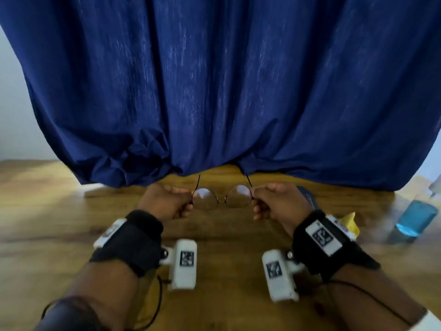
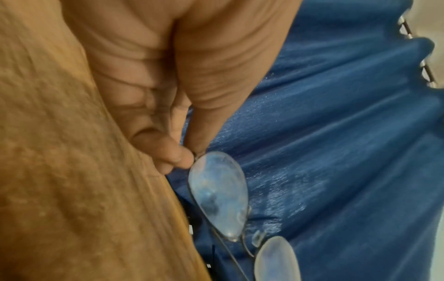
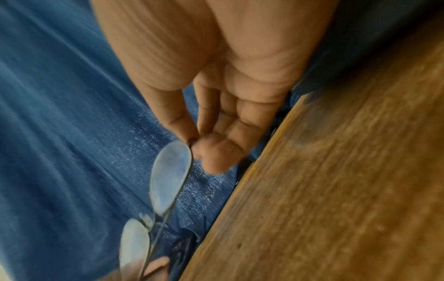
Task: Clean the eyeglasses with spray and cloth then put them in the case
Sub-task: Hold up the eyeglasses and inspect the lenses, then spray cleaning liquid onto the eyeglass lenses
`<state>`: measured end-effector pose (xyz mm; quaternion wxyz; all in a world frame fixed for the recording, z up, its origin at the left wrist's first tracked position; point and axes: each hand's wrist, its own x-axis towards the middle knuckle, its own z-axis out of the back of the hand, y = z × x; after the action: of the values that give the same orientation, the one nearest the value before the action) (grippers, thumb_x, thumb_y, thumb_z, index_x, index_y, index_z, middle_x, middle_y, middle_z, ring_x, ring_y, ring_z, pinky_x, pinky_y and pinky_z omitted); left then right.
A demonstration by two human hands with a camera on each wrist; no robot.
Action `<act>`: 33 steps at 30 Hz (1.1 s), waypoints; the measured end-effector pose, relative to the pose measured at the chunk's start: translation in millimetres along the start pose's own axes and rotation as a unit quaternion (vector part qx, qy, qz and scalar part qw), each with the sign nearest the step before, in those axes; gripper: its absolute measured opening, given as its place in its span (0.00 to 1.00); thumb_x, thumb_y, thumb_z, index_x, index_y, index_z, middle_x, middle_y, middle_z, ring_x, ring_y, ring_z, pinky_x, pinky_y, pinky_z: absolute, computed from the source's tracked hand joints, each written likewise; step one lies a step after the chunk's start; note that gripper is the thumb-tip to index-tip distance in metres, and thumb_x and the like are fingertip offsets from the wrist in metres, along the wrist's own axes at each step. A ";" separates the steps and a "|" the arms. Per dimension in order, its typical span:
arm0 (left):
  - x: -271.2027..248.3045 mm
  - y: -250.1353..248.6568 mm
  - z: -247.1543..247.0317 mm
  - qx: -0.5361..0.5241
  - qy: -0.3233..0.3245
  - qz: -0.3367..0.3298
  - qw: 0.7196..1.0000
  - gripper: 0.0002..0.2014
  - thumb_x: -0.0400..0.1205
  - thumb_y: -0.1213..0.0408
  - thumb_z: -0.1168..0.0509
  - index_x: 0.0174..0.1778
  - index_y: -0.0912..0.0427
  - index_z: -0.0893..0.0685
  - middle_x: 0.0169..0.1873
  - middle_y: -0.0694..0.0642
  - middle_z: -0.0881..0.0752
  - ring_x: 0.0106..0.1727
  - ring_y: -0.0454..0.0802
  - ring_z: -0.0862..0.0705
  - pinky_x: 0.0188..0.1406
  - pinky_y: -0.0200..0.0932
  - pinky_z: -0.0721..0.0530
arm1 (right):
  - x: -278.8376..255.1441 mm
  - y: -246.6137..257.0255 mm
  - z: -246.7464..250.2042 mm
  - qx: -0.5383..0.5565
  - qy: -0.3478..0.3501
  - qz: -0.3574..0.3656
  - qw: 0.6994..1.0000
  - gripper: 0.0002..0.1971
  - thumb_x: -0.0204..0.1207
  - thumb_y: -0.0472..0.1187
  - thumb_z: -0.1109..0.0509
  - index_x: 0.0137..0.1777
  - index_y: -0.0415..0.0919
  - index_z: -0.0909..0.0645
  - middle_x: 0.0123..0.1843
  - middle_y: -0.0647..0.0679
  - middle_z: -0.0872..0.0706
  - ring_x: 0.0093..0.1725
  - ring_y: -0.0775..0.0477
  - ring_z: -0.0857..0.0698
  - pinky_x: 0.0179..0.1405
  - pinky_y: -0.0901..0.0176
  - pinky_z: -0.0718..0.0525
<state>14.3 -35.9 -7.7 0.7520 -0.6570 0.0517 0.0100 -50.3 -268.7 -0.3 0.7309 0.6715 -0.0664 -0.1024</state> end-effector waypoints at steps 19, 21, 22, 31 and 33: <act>-19.2 -23.1 -21.8 0.051 0.051 -0.176 0.982 0.16 0.84 0.49 0.32 0.47 0.58 0.07 0.35 0.57 0.20 0.16 0.37 0.34 0.13 0.30 0.35 | -8.9 12.0 6.9 -0.258 -0.012 0.104 0.960 0.07 0.82 0.46 0.29 0.47 0.48 0.10 0.31 0.51 0.12 0.18 0.61 0.24 0.20 0.70 0.27; -22.0 -25.0 -30.6 0.036 0.075 -0.183 0.980 0.16 0.82 0.46 0.32 0.45 0.54 0.06 0.34 0.54 0.18 0.18 0.38 0.33 0.14 0.31 0.34 | -23.7 24.0 19.1 -0.287 -0.065 0.165 0.941 0.07 0.81 0.43 0.29 0.45 0.47 0.10 0.34 0.57 0.10 0.24 0.62 0.22 0.28 0.72 0.26; -21.6 -21.8 -25.8 0.036 0.063 -0.181 0.981 0.16 0.82 0.44 0.32 0.44 0.51 0.06 0.34 0.53 0.18 0.19 0.39 0.32 0.15 0.31 0.34 | -26.4 26.6 18.0 -0.283 -0.073 0.177 0.940 0.06 0.81 0.44 0.29 0.44 0.49 0.11 0.29 0.62 0.13 0.26 0.62 0.22 0.33 0.70 0.23; -41.5 -32.6 -39.8 -0.029 0.090 -0.175 0.980 0.18 0.85 0.48 0.36 0.47 0.59 0.09 0.30 0.51 0.20 0.16 0.38 0.31 0.12 0.27 0.34 | -87.5 47.9 168.4 -0.240 -0.324 0.191 0.895 0.03 0.73 0.48 0.25 0.44 0.53 0.11 0.27 0.51 0.13 0.27 0.52 0.15 0.35 0.48 0.11; -46.4 -32.9 -41.9 -0.039 0.105 -0.174 0.978 0.18 0.86 0.48 0.36 0.46 0.59 0.09 0.26 0.47 0.19 0.17 0.39 0.31 0.13 0.27 0.33 | -90.5 45.2 202.7 -0.223 -0.415 0.166 0.866 0.10 0.70 0.51 0.22 0.51 0.53 0.13 0.33 0.51 0.13 0.36 0.48 0.12 0.49 0.39 0.10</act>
<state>-31.8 -79.4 23.5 0.7062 -0.6826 0.0147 -0.1875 -183.0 -439.7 66.5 0.7722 0.3648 -0.4501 -0.2608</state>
